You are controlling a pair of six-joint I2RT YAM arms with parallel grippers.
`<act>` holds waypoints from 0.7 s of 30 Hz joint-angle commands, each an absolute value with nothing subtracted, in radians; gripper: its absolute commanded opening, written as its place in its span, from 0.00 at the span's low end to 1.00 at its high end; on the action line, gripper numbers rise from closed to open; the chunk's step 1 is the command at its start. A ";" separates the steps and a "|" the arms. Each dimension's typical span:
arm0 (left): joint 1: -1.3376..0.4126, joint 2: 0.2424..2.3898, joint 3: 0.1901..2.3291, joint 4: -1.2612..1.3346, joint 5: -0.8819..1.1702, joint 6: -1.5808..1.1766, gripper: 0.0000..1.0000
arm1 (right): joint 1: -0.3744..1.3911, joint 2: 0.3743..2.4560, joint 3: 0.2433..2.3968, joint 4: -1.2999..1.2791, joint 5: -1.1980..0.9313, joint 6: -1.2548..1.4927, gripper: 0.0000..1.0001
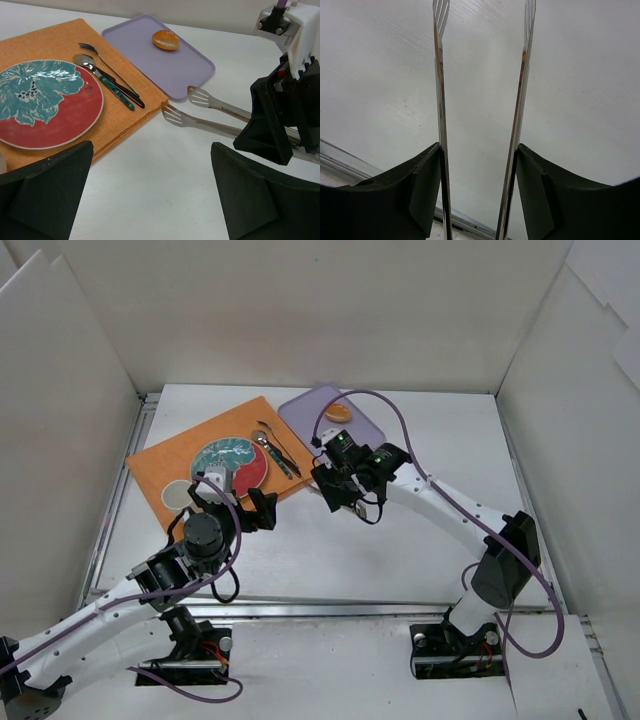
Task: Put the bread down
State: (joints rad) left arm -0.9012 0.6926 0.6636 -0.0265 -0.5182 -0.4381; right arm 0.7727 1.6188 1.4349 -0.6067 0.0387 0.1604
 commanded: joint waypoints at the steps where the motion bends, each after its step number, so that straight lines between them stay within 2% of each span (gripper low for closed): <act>1: -0.897 0.681 0.681 0.008 -0.531 -0.436 1.00 | 0.770 1.612 1.512 -0.670 0.090 0.170 0.54; 9: -0.897 0.689 0.676 0.009 -0.532 -0.442 1.00 | 0.686 1.716 1.796 -0.741 0.130 0.126 0.55; 21: -0.897 0.675 0.672 0.005 -0.546 -0.443 1.00 | 0.428 2.206 2.394 -0.746 0.006 -0.021 0.55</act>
State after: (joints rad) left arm -0.9012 0.6800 0.6628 -0.0273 -0.5323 -0.4389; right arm 0.4698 2.1658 2.2807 -0.7441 0.0559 0.0475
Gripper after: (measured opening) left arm 0.996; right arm 0.551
